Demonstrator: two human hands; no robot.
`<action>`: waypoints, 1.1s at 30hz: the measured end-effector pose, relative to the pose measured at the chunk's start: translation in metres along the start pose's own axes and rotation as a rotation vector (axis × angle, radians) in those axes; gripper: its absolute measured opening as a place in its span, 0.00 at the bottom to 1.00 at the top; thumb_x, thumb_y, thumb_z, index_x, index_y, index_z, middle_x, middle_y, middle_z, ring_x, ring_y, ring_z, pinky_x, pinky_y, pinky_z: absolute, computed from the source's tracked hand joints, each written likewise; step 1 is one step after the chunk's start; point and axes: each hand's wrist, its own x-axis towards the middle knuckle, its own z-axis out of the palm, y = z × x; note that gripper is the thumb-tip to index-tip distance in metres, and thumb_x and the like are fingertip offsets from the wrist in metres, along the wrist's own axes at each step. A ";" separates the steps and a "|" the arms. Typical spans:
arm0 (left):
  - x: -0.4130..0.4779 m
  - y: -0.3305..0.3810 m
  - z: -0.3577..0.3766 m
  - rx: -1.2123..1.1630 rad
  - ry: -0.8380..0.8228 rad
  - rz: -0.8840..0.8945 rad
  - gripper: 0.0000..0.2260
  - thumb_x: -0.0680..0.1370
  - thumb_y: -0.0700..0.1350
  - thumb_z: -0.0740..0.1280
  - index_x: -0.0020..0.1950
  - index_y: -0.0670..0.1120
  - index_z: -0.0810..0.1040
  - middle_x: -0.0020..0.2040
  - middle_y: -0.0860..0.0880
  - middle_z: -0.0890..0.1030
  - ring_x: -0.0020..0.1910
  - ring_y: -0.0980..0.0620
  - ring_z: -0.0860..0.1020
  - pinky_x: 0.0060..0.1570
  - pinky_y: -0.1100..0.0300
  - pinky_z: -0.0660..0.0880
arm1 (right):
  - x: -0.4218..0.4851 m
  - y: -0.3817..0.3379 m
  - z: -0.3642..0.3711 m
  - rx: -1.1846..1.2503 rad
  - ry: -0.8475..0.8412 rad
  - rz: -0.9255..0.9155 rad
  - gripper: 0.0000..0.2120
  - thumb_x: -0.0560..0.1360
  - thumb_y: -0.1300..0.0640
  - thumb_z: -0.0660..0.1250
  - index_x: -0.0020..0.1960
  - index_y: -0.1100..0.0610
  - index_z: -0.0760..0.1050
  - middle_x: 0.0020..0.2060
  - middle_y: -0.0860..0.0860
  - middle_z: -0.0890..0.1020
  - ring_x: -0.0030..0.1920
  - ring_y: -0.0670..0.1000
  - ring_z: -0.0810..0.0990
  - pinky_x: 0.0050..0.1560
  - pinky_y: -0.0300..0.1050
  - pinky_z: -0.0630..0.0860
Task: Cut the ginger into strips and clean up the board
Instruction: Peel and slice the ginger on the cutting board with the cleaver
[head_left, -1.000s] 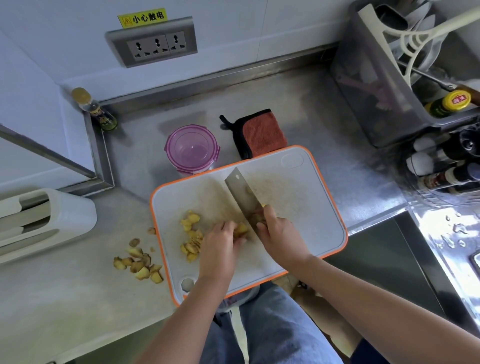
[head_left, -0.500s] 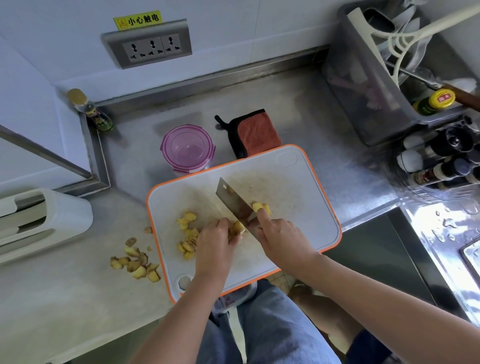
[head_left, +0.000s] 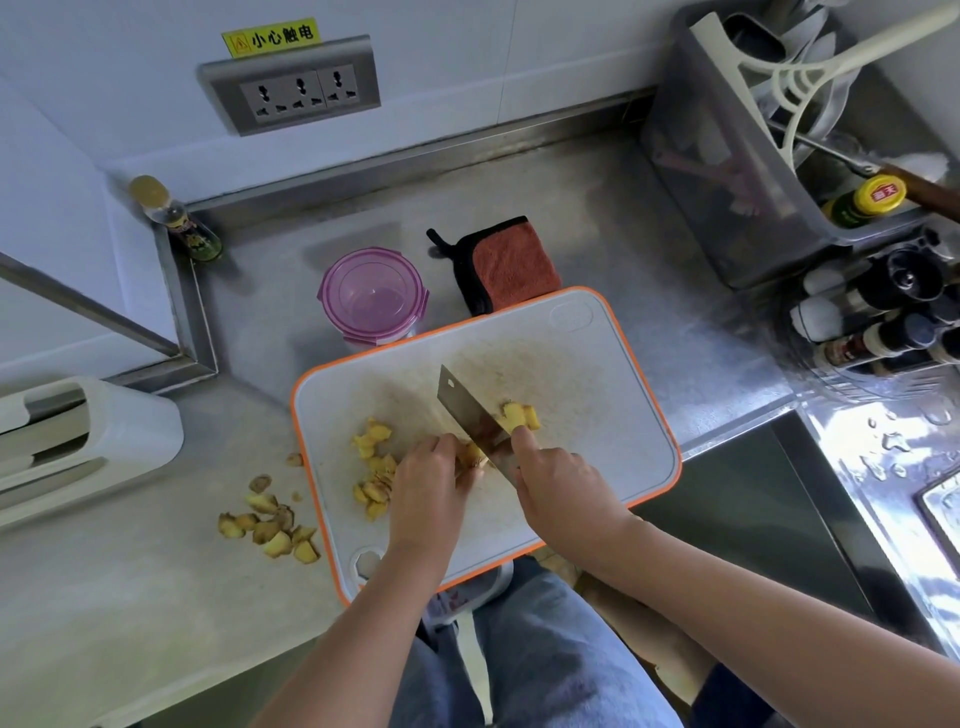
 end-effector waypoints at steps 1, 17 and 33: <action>0.000 0.000 0.000 0.001 -0.002 0.003 0.09 0.71 0.47 0.76 0.45 0.45 0.79 0.41 0.49 0.81 0.40 0.50 0.78 0.38 0.57 0.75 | 0.001 -0.001 -0.001 0.000 -0.001 0.002 0.11 0.80 0.62 0.55 0.60 0.54 0.58 0.32 0.49 0.69 0.32 0.51 0.71 0.33 0.47 0.70; 0.002 -0.002 0.004 0.037 -0.013 0.005 0.09 0.68 0.38 0.76 0.43 0.42 0.78 0.39 0.45 0.80 0.38 0.44 0.78 0.34 0.51 0.75 | 0.028 -0.011 0.025 0.014 0.069 0.013 0.14 0.79 0.64 0.55 0.63 0.57 0.59 0.34 0.50 0.67 0.35 0.56 0.67 0.33 0.47 0.63; -0.003 -0.001 0.000 -0.021 0.027 0.003 0.12 0.69 0.43 0.78 0.48 0.44 0.78 0.42 0.47 0.82 0.42 0.46 0.80 0.41 0.52 0.76 | 0.020 0.004 0.010 0.214 0.174 -0.018 0.12 0.81 0.57 0.55 0.62 0.60 0.61 0.35 0.55 0.71 0.38 0.62 0.74 0.34 0.48 0.64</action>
